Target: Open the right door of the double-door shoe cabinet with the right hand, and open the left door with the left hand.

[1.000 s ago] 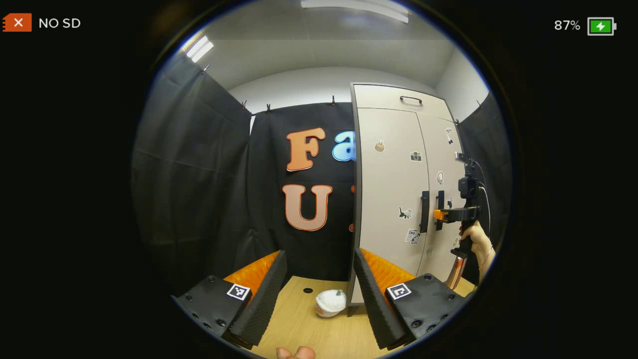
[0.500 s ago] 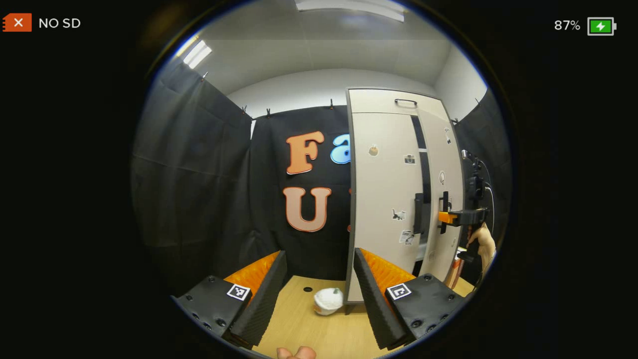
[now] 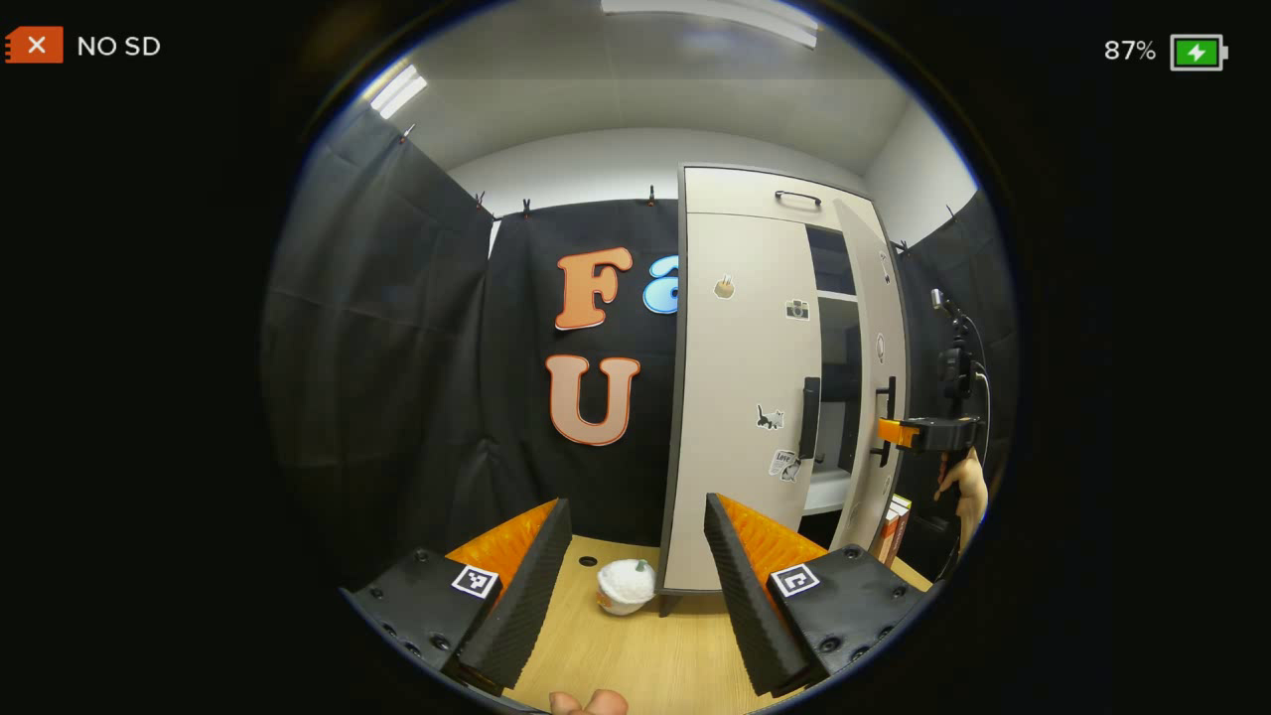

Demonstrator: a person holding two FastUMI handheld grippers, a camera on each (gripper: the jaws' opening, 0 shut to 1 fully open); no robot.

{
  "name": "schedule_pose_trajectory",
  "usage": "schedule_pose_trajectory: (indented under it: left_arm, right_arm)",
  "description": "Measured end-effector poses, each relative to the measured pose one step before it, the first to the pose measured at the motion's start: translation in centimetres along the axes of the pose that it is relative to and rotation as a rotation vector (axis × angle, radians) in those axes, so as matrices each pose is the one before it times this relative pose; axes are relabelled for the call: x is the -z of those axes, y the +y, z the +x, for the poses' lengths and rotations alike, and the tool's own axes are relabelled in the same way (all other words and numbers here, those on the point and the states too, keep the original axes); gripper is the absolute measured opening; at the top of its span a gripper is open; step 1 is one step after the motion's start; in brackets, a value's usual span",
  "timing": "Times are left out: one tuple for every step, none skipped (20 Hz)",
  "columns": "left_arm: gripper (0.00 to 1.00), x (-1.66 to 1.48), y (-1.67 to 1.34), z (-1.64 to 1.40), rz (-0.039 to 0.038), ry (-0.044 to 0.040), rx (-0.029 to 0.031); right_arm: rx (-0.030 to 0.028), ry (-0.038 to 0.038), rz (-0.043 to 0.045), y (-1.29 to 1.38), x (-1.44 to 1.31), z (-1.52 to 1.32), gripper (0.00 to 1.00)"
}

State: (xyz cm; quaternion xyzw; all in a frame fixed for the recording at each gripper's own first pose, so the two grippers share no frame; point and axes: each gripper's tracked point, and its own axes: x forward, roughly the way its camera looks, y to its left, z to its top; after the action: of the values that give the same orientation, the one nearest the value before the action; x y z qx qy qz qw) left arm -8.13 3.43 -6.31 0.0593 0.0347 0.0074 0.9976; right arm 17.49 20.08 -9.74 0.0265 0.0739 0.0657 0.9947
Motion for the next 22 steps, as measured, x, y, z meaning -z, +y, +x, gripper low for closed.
schedule_pose_trajectory:
  left_arm:
    - [0.81, 0.289, 0.299, 0.103, 0.00256, 0.00348, -0.01054]
    - [0.81, 0.212, 0.159, 0.242, -0.00152, 0.0018, -0.00615]
    - [0.81, 0.063, 0.041, 0.132, -0.00503, 0.001, -0.00304]
    - [0.81, 0.155, 0.058, 0.123, -0.00609, 0.00046, -0.00243]
    - [0.81, 0.062, 0.086, -0.005, -0.00202, -0.00098, -0.00365]
    - [0.81, 0.088, 0.158, 0.001, 0.00053, 0.00035, -0.00478]
    - [0.81, 0.09, 0.108, -0.008, -0.00055, 0.0002, -0.00253]
    - [0.82, 0.001, -0.054, 0.004, 0.0, -0.00095, 0.00209]
    - [0.82, 0.041, -0.118, -0.011, 0.00318, -0.00255, 0.00005]
    - [0.81, -0.098, -0.201, 0.051, 0.00324, -0.00343, 0.00164]
    - [0.81, -0.014, -0.368, -0.024, -0.00011, -0.0035, 0.00619]
    - [0.81, 0.023, -0.524, 0.088, -0.00345, -0.00046, 0.01078]
    - [0.82, 0.133, -0.522, 0.038, -0.00325, 0.00165, 0.01153]
    - [0.81, 0.186, -0.515, 0.106, -0.00142, 0.00327, 0.01047]
    - [0.82, 0.068, -0.414, 0.003, -0.00144, 0.00203, 0.00985]
    - [0.81, 0.093, -0.441, 0.126, -0.00057, 0.00164, 0.00606]
    - [0.81, 0.181, -0.437, 0.169, 0.00039, 0.00193, 0.0083]
    - [0.81, 0.168, -0.471, 0.164, 0.00041, 0.00102, 0.00738]
    - [0.81, 0.18, -0.333, 0.082, 0.00318, 0.00324, 0.00522]
    - [0.82, 0.053, -0.308, 0.024, 0.00339, 0.00195, 0.00371]
    - [0.82, 0.007, -0.223, 0.167, 0.0012, 0.00051, 0.00233]
    - [0.81, -0.076, -0.291, 0.171, -0.00174, 0.00164, 0.0013]
  right_arm:
    - [-0.00204, -0.00413, 0.00073, -0.141, -0.093, -0.203, 0.05]
    - [-0.00239, -0.00465, 0.00126, 0.153, 0.096, -0.629, 0.05]
    - [-0.00375, -0.00158, -0.00175, -0.091, -0.044, -0.248, 0.05]
    - [0.00036, 0.00241, 0.00294, -0.163, 0.036, -0.199, 0.05]
    - [0.00385, -0.00209, -0.00747, -0.131, -0.068, -0.133, 0.05]
    - [0.00374, -0.00859, -0.00716, -0.311, -0.114, -0.249, 0.04]
    - [0.00582, 0.00202, 0.0038, -0.378, 0.109, -0.089, 0.04]
    - [-0.00043, -0.00714, -0.00137, -0.18, -0.184, -0.224, 0.04]
    - [0.00223, -0.00973, 0.00297, -0.255, -0.103, -0.411, 0.04]
    - [0.00506, 0.00351, 0.00397, -0.328, -0.011, -0.193, 0.04]
    - [0.00691, -0.00475, -0.0006, -0.369, -0.112, -0.255, 0.04]
    - [0.00399, -0.00219, -0.00253, -0.244, -0.041, -0.115, 0.04]
    - [0.00727, 0.00069, 0.00129, -0.421, 0.002, -0.122, 0.04]
    - [0.00495, -0.00243, 0.00284, -0.311, -0.121, -0.263, 0.04]
    - [0.00465, -0.00309, 0.00468, -0.193, -0.04, -0.126, 0.04]
    - [0.00504, -0.00687, 0.00046, -0.294, -0.03, -0.065, 0.04]
    - [0.00597, -0.00858, -0.0021, -0.337, -0.099, -0.138, 0.04]
    - [0.01197, -0.00968, 0.00187, -0.563, -0.201, -0.085, 0.03]
    - [0.01616, -0.00794, 0.0004, -0.635, -0.127, -0.138, 0.03]
    - [0.01626, -0.00697, -0.00778, -0.712, -0.134, -0.139, 0.03]
    - [0.02283, -0.00573, -0.00011, -0.948, -0.145, -0.202, 0.02]
    - [0.03327, -0.00471, 0.0043, -0.853, -0.043, 0.092, 0.02]
